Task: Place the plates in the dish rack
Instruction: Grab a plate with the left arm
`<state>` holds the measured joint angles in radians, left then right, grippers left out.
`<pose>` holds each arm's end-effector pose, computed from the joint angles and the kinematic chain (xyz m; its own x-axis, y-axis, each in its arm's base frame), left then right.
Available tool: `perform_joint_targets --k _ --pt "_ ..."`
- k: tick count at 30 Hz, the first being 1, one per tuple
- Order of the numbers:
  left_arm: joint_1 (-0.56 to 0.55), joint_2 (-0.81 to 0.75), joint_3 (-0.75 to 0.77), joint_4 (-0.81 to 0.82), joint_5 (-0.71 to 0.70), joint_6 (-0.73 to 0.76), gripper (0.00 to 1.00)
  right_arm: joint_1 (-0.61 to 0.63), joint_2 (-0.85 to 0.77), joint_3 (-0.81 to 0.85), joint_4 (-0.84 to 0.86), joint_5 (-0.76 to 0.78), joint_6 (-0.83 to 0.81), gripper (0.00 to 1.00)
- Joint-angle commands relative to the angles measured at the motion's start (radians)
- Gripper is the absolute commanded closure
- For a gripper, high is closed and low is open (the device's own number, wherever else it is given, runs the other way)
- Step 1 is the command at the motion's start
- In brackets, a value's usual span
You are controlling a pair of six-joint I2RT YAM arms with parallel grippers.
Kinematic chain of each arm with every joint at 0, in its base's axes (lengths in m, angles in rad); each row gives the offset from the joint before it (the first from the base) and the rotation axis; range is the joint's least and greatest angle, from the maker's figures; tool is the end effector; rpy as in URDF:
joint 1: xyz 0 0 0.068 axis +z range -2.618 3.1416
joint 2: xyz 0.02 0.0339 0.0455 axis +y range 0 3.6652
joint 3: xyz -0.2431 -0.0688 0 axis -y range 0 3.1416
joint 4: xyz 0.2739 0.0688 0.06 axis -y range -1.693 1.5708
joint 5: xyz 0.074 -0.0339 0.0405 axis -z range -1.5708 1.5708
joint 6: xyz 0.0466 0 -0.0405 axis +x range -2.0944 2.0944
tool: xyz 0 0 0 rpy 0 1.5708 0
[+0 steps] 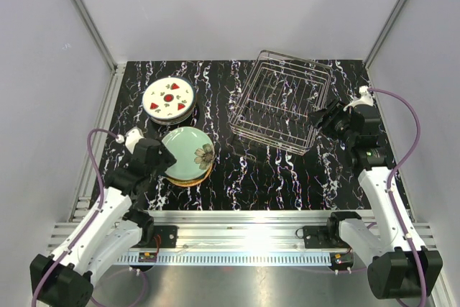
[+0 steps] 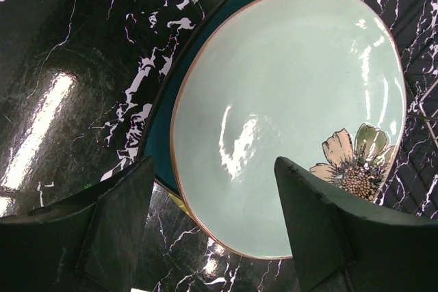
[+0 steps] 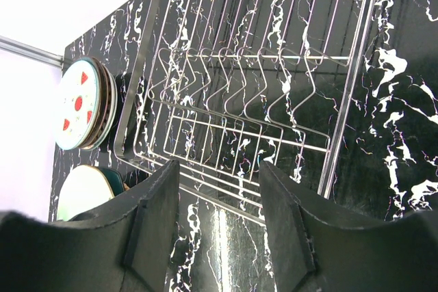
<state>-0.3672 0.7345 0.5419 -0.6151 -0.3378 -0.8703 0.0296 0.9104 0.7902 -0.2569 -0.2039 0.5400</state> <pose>0.1935 -0.0579 0.1976 -0.5303 -0.5689 -0.6286 -0.4352 0.8190 -0.3740 0.2608 0.0172 0.2882 -0.4273 0.4911 -0.7591 0.0030 0.8404 0.5420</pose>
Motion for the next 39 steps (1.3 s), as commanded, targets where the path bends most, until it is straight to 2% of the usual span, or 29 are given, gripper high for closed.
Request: perform_joint_targets --k 1,19,20,22,28,33,39 --pt "0.005 0.014 -0.01 0.061 -0.017 -0.025 0.27 -0.002 0.001 0.001 0.033 -0.011 -0.005 0.43" --pt "0.005 0.04 -0.097 0.164 0.014 -0.059 0.38 -0.002 0.012 0.001 0.039 -0.017 -0.008 0.43" --pt "0.005 0.031 -0.103 0.167 0.014 -0.068 0.43 0.0 0.013 0.0 0.039 -0.015 -0.008 0.43" --pt "0.005 0.02 -0.118 0.17 0.017 -0.076 0.48 0.0 0.012 0.0 0.039 -0.015 -0.008 0.42" --pt "0.005 -0.041 -0.141 0.146 -0.006 -0.116 0.55 0.0 0.013 -0.002 0.039 -0.015 -0.006 0.42" --pt "0.005 -0.066 -0.161 0.137 -0.023 -0.134 0.66 -0.002 0.015 -0.002 0.036 -0.015 -0.006 0.41" --pt "0.005 -0.07 -0.18 0.144 -0.018 -0.157 0.68 -0.002 0.012 0.0 0.031 -0.014 -0.008 0.41"
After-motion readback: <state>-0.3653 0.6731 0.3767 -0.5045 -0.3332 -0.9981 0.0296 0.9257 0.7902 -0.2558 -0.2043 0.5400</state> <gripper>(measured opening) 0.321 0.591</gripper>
